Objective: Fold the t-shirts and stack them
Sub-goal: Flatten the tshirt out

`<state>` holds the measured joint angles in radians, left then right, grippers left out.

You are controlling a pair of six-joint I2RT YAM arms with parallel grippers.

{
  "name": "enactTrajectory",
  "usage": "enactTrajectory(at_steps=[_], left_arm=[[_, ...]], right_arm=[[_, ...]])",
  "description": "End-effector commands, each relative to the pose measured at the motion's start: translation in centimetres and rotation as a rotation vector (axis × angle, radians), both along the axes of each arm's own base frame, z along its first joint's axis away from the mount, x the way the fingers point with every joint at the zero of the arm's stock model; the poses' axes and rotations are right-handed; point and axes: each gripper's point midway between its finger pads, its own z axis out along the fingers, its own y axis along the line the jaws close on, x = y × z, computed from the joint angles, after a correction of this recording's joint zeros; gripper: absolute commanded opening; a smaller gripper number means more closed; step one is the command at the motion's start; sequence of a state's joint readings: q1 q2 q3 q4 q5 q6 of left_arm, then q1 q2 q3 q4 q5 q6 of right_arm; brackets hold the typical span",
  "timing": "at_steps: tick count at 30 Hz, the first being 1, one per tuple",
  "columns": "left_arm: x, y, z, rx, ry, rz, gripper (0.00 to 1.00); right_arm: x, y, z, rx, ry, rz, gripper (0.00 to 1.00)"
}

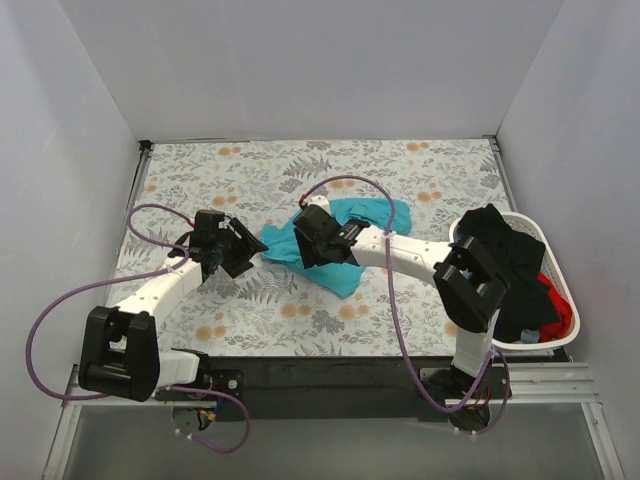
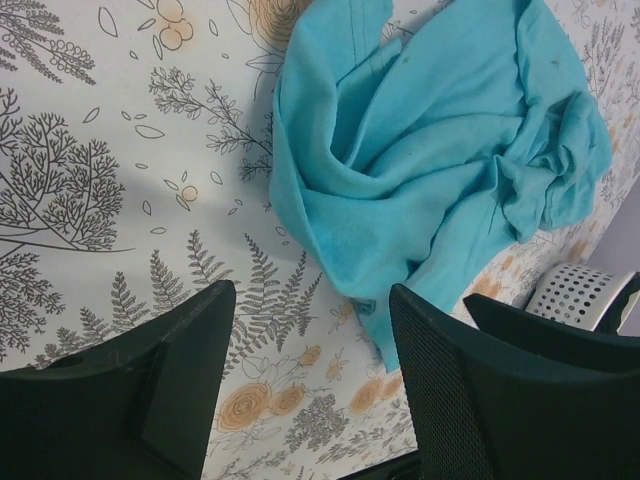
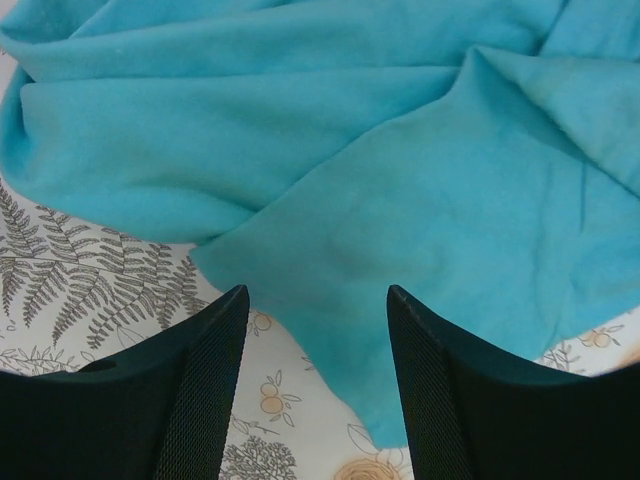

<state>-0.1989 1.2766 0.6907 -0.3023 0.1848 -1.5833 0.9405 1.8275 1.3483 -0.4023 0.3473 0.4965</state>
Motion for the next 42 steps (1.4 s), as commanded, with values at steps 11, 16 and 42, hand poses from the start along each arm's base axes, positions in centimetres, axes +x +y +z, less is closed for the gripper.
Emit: enactTrajectory(at_steps=[11,16,42], left_arm=[[1.7,0.4,0.4,-0.007,-0.030,0.031,0.61],[1.9,0.6,0.5,-0.005,-0.031,0.032,0.61],[2.1,-1.5,-1.1,-0.108,0.019,-0.013,0.52]], right_arm=[[1.0,6.1,0.2,0.016,-0.084,0.043,0.63],[1.0,5.3,-1.2,-0.022,-0.078,0.029,0.59],[-0.2,-4.9,6.9,0.030,-0.172,-0.102,0.01]])
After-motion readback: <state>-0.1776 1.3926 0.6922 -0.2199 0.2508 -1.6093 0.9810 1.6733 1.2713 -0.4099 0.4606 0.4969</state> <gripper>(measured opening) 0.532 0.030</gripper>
